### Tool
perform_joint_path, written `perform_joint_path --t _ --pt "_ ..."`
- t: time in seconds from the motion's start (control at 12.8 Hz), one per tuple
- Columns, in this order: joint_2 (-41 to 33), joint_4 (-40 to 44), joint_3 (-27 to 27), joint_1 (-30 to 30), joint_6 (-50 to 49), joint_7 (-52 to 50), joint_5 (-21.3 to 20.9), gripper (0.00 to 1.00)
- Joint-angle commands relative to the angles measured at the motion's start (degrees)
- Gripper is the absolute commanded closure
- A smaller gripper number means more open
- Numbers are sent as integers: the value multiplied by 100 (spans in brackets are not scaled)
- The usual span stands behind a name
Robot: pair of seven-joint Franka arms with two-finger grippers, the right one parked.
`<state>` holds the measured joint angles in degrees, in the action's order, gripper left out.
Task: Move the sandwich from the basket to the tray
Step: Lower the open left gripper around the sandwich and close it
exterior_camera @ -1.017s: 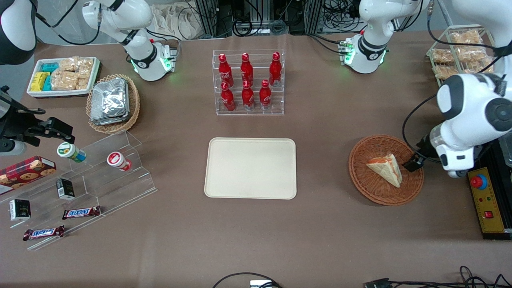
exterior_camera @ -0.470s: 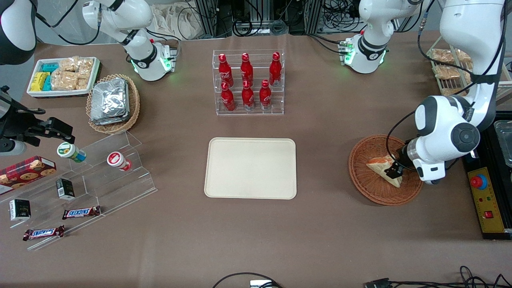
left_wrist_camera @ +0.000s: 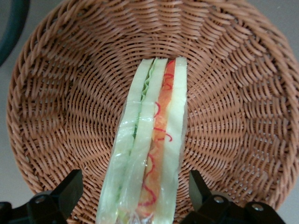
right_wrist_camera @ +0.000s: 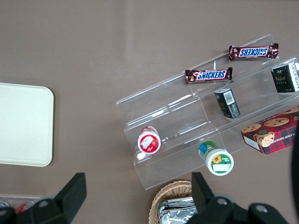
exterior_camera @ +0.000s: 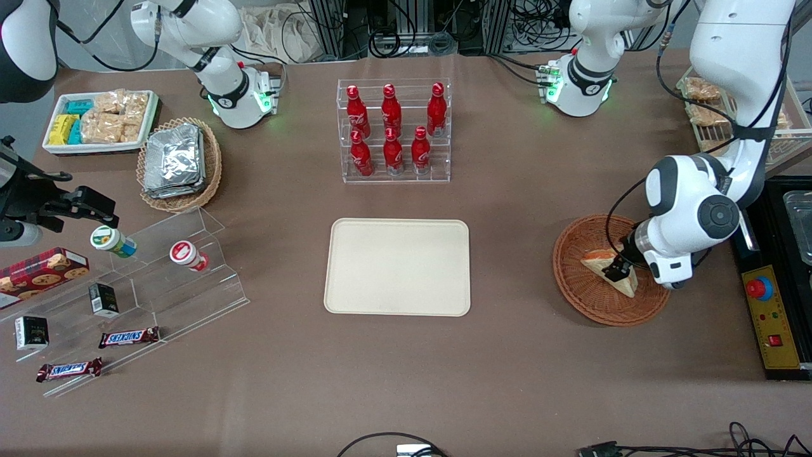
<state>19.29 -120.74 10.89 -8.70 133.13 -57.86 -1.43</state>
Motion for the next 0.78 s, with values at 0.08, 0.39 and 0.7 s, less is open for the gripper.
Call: perform_joint_path --t 0.08,0.39,0.7 --pt "75 77 10 -9 91 -67 11 71" --pt "40 235 18 18 29 -67 -7 100" --pt "-21 761 27 44 -759 29 -24 100"
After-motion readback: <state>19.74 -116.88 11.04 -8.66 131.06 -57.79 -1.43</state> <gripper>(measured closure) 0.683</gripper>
